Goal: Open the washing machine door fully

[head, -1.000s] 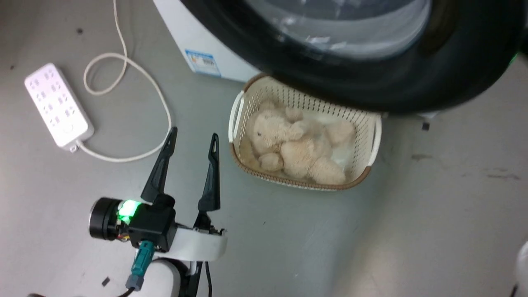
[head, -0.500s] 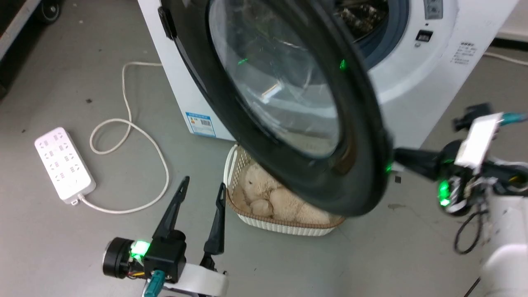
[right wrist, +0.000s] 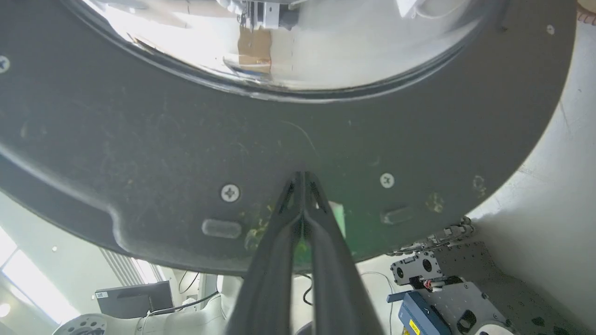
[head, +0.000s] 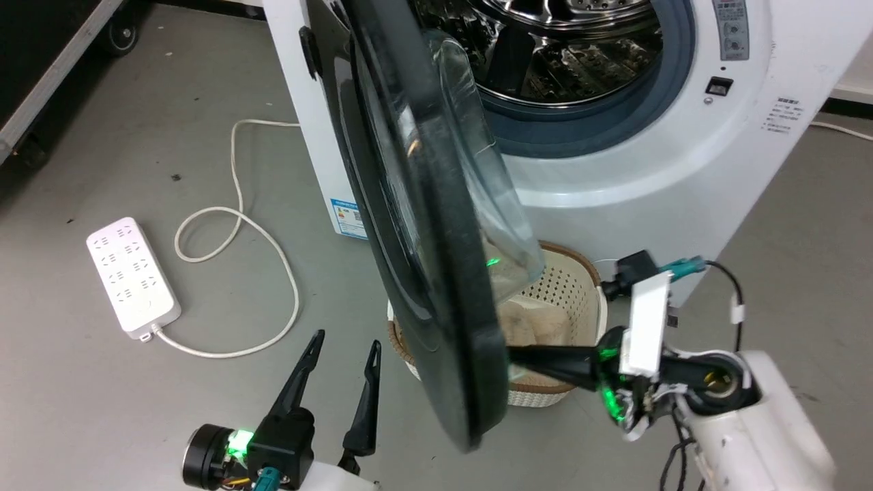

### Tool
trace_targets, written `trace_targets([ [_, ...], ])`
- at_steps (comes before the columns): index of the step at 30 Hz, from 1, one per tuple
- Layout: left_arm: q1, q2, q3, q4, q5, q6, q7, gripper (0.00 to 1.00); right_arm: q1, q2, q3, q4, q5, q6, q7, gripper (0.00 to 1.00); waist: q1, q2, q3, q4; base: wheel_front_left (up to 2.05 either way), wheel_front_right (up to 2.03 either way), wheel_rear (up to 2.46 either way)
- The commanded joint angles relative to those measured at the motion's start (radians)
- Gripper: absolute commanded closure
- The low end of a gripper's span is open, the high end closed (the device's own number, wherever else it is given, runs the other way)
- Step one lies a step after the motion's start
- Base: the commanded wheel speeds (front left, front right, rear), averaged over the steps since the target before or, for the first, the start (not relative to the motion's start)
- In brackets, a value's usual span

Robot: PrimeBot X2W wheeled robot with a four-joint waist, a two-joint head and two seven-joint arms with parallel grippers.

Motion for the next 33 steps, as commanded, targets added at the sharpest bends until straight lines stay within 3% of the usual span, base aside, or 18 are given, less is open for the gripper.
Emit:
trace_targets([
  [1,0.013,-0.001,0.003,0.003,-0.006,-0.002,-0.005,0.00,0.022,0.004,0.016,-0.014,0.008,-0.001,-0.011,1.00,0.0001,0.0000,0.000,0.002,0.00,0.00,0.00],
  [4,0.015,-0.003,0.011,0.007,-0.010,-0.003,-0.005,0.00,0.036,0.004,0.041,-0.034,0.010,-0.001,-0.051,1.00,0.0001,0.0000,-0.001,0.005,0.00,0.00,0.00],
  [5,0.014,-0.004,0.024,0.006,-0.016,-0.003,-0.005,0.00,0.040,0.004,0.025,-0.049,0.001,-0.001,-0.104,0.00,0.0001,0.0000,0.000,0.001,0.00,0.00,0.00],
  [9,0.007,-0.004,0.045,0.004,-0.024,-0.006,-0.005,0.00,0.047,-0.009,-0.028,-0.105,-0.045,-0.001,-0.187,0.00,0.0001,0.0000,-0.004,-0.019,0.00,0.00,0.00],
  [12,0.003,-0.002,0.063,0.002,-0.032,-0.010,-0.005,0.00,0.065,-0.039,-0.073,-0.209,-0.133,-0.001,-0.323,0.00,0.0001,0.0000,-0.010,-0.042,0.00,0.00,0.00],
  [17,-0.008,0.005,0.090,0.010,-0.040,-0.024,-0.005,0.00,0.133,-0.155,-0.067,-0.446,-0.400,-0.001,-0.657,0.00,0.0001,0.0000,-0.022,-0.079,0.00,0.00,0.00],
  [22,0.000,0.013,0.115,0.021,-0.051,-0.037,-0.005,0.00,0.239,-0.261,-0.027,-0.534,-0.696,-0.001,-0.974,0.00,0.0001,0.0000,-0.045,-0.118,0.00,0.00,0.00],
  [28,0.016,0.015,0.143,0.022,-0.060,-0.041,-0.005,0.00,0.372,-0.215,-0.098,-0.568,-1.039,-0.001,-1.194,0.00,0.0001,0.0000,-0.060,-0.153,0.00,0.00,0.00],
  [33,0.029,0.012,0.151,0.019,-0.059,-0.045,-0.005,0.00,0.491,-0.071,-0.159,-0.607,-1.255,-0.001,-1.241,0.00,0.0001,0.0000,-0.064,-0.171,0.00,0.00,0.00],
])
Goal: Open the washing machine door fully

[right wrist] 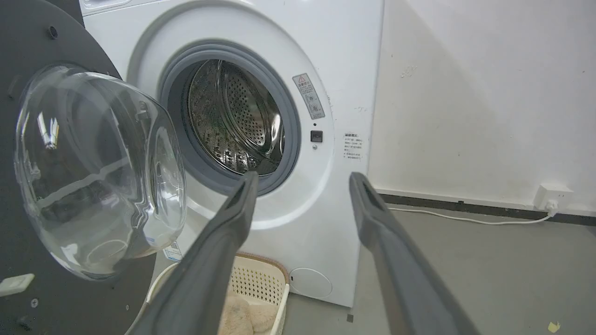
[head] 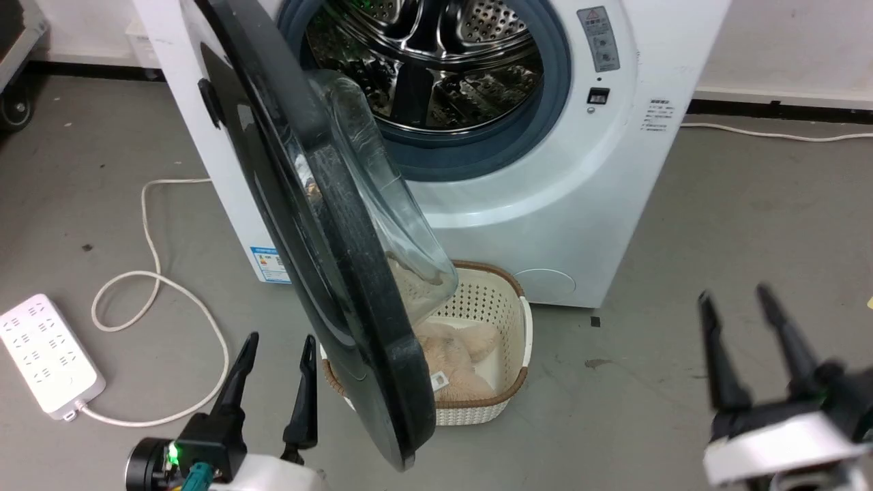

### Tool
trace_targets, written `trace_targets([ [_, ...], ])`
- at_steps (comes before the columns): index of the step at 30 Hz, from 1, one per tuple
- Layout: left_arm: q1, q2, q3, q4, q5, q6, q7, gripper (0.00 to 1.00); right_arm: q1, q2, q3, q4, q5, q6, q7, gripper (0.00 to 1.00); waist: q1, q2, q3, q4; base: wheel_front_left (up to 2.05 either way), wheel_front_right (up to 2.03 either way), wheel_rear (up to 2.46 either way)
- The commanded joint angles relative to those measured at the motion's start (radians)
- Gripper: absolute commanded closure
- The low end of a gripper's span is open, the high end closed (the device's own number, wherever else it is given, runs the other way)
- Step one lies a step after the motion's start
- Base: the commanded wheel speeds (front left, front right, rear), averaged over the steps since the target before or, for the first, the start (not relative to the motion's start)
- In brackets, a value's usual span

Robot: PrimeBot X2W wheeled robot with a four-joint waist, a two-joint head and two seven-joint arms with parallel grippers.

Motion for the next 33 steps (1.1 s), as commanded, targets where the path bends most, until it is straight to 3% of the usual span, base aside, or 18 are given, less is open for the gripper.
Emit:
trace_targets([
  [1,0.022,0.002,0.002,0.001,0.000,-0.006,-0.005,0.00,0.034,0.032,-0.010,-0.010,-0.022,-0.001,-0.016,0.00,0.0000,0.0000,-0.001,-0.004,0.00,0.00,0.00],
  [5,0.030,-0.002,0.001,0.001,0.002,-0.008,-0.005,0.00,0.091,0.072,-0.018,-0.002,-0.055,-0.001,-0.048,0.00,0.0000,0.0000,0.001,-0.004,0.00,0.00,0.00],
  [12,0.036,-0.010,-0.001,-0.006,0.011,-0.004,-0.005,0.00,0.130,0.083,-0.012,0.020,-0.146,-0.001,-0.084,0.00,0.0000,0.0000,0.000,0.006,0.00,0.00,0.00],
  [21,0.038,-0.018,0.004,-0.025,0.023,0.006,-0.005,0.00,0.128,0.084,-0.014,0.030,-0.106,-0.001,-0.098,0.00,0.0000,0.0000,0.000,0.011,0.00,0.00,0.00],
  [22,0.038,-0.019,0.005,-0.028,0.024,0.006,-0.005,0.10,0.127,0.084,-0.013,0.030,-0.101,-0.001,-0.099,0.00,0.0000,0.0000,0.000,0.012,0.00,0.00,0.00],
  [23,0.039,-0.019,0.006,-0.031,0.024,0.005,-0.005,0.78,0.127,0.084,-0.012,0.031,-0.098,-0.001,-0.100,0.00,0.0000,0.0000,0.000,0.011,0.00,0.00,0.00],
  [24,0.040,-0.019,0.004,-0.034,0.021,-0.002,-0.005,1.00,0.127,0.084,-0.012,0.031,-0.095,-0.001,-0.100,0.00,0.0000,0.0000,0.001,0.011,0.00,0.00,0.00],
  [33,0.015,-0.025,0.040,-0.130,-0.004,-0.013,-0.005,1.00,0.122,0.085,-0.014,0.037,-0.077,-0.001,-0.103,0.00,0.0000,0.0000,-0.003,0.013,0.00,0.00,0.00],
])
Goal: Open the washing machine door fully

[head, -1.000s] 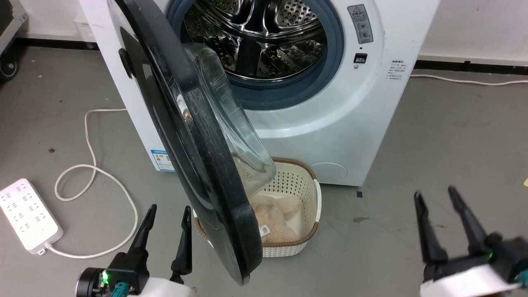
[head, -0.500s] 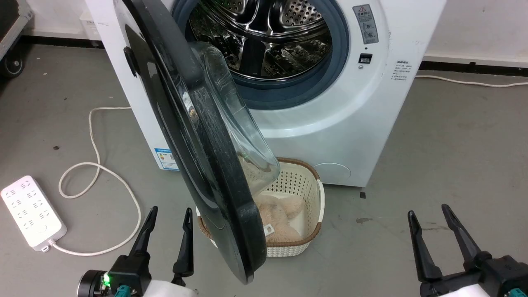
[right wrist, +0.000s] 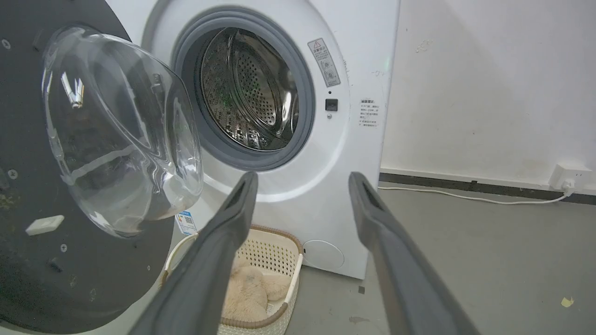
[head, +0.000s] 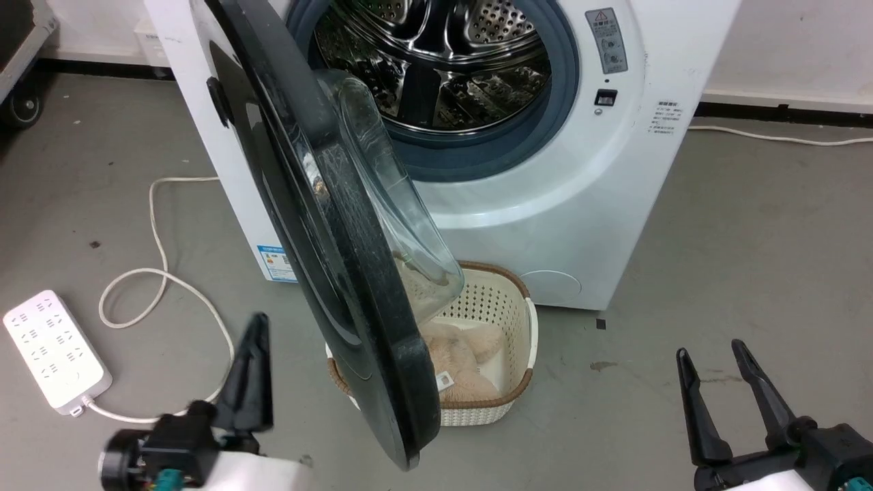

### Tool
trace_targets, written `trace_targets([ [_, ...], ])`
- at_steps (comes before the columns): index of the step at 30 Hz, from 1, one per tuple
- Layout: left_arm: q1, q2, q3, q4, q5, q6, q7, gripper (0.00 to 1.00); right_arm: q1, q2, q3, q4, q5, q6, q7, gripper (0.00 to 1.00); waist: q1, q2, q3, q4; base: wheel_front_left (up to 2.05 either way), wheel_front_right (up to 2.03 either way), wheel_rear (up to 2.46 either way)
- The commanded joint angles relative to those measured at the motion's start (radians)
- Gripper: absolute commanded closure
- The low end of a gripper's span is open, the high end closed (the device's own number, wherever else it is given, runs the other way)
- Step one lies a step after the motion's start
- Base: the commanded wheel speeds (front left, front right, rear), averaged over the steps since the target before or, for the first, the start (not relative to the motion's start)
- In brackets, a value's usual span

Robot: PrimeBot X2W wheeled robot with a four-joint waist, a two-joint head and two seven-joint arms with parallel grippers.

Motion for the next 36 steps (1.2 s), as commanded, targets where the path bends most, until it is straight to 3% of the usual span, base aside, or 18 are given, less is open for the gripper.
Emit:
trace_targets([
  [1,-0.017,-0.007,0.008,-0.034,-0.017,0.003,-0.005,1.00,-0.001,0.005,-0.003,0.002,0.004,-0.001,-0.007,0.00,0.0000,0.0000,-0.003,-0.001,0.00,0.00,0.00],
  [9,-0.099,-0.013,-0.009,-0.231,-0.038,0.039,0.018,1.00,-0.001,0.005,-0.019,0.007,0.001,-0.001,-0.004,0.00,0.0000,0.0000,-0.021,-0.003,0.00,0.00,0.00],
  [19,-0.132,-0.016,-0.283,-0.348,-0.023,0.053,0.204,1.00,-0.005,0.005,-0.004,0.018,0.009,-0.001,-0.002,0.00,0.0000,0.0000,-0.021,-0.026,0.00,0.00,0.00],
  [27,-0.055,-0.016,-0.466,-0.210,-0.075,0.068,0.269,1.00,-0.013,0.005,-0.010,0.029,0.014,-0.001,-0.004,0.00,0.0000,0.0000,-0.004,-0.032,0.00,0.00,0.00],
  [36,-0.073,-0.016,-0.450,0.028,-0.156,0.104,0.221,1.00,-0.027,0.005,-0.006,0.040,0.021,-0.001,-0.006,0.00,0.0000,0.0000,0.016,-0.024,0.00,0.00,0.00],
])
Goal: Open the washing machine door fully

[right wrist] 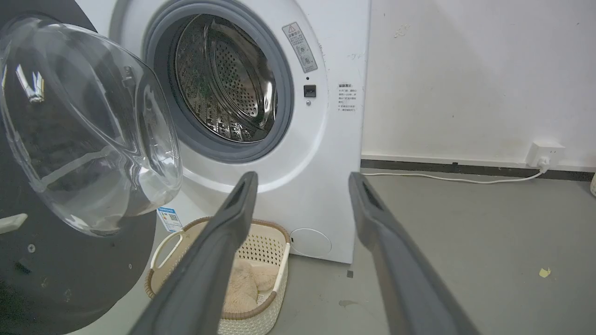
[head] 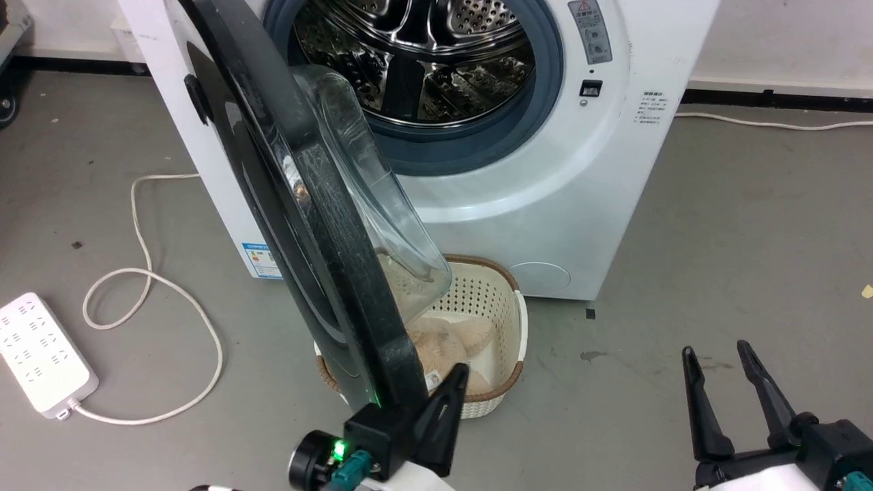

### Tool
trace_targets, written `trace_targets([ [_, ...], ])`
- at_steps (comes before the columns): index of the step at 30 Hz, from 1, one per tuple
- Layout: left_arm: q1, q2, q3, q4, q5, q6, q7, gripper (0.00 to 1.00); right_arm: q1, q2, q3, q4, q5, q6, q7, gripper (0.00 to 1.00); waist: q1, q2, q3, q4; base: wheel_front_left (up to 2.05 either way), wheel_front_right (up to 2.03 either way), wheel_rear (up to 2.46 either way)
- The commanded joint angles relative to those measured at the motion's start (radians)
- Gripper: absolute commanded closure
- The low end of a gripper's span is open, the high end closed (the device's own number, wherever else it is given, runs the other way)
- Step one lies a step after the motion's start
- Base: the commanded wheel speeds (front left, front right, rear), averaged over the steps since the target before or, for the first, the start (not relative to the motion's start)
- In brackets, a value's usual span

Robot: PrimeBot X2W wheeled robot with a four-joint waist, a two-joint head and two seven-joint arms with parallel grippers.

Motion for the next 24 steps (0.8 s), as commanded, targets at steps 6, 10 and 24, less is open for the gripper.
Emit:
trace_targets([
  [6,-0.023,0.011,0.036,0.066,-0.009,0.017,-0.047,1.00,-0.005,0.004,-0.007,0.015,0.004,-0.001,-0.007,0.00,-0.0001,0.0000,-0.015,0.035,0.00,0.00,0.00],
  [10,-0.013,0.022,0.038,0.079,-0.009,0.019,-0.055,1.00,0.006,0.004,-0.011,0.020,0.006,-0.001,-0.007,0.00,-0.0001,0.0000,-0.039,0.087,0.00,0.00,0.00],
  [24,0.059,0.080,0.100,0.041,-0.031,0.073,-0.047,1.00,0.034,0.004,0.009,0.034,0.016,-0.001,0.004,0.00,-0.0001,0.0000,-0.074,0.308,0.00,0.00,0.00],
])
